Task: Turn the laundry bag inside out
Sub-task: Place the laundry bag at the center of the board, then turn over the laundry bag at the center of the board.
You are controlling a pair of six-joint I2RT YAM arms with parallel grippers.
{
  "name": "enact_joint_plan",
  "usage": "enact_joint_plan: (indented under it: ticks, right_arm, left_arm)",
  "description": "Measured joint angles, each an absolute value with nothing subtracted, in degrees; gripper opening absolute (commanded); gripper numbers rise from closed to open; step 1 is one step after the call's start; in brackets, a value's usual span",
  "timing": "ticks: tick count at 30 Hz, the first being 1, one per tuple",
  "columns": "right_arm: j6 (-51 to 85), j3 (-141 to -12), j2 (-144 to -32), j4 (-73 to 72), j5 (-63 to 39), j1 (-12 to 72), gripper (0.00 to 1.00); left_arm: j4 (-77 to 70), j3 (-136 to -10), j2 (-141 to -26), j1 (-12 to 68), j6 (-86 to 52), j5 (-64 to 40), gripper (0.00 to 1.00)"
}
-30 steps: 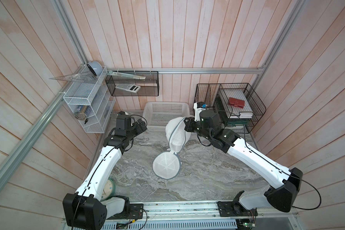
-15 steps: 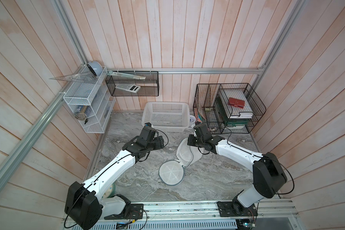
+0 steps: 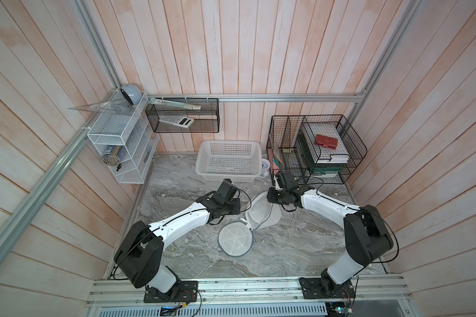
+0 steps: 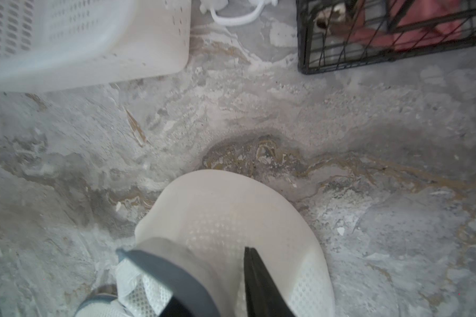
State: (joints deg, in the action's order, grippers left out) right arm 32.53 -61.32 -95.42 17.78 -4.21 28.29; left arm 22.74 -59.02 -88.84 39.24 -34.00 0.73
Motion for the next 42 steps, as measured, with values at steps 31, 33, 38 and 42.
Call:
enact_joint_plan:
  ticks: [31, 33, 38, 42]
  right_arm:
    - [20.78, -69.10, -93.47, 35.66, 15.97, 50.52, 0.54]
    - [19.73, -70.32, -97.17, 35.73, 15.44, 51.37, 0.52]
    - [17.72, -73.69, -105.36, 36.18, 14.22, 52.21, 0.48]
    - [16.67, -73.89, -108.01, 36.23, 13.89, 52.21, 0.38]
  left_arm:
    - [10.46, -46.74, -89.54, 30.33, -41.10, -4.95, 0.46]
    - [9.85, -46.00, -88.20, 30.33, -41.76, -4.82, 0.46]
    - [8.64, -42.85, -86.17, 29.32, -43.92, -4.67, 0.46]
    - [8.12, -39.88, -84.51, 27.24, -45.71, -4.91, 0.46]
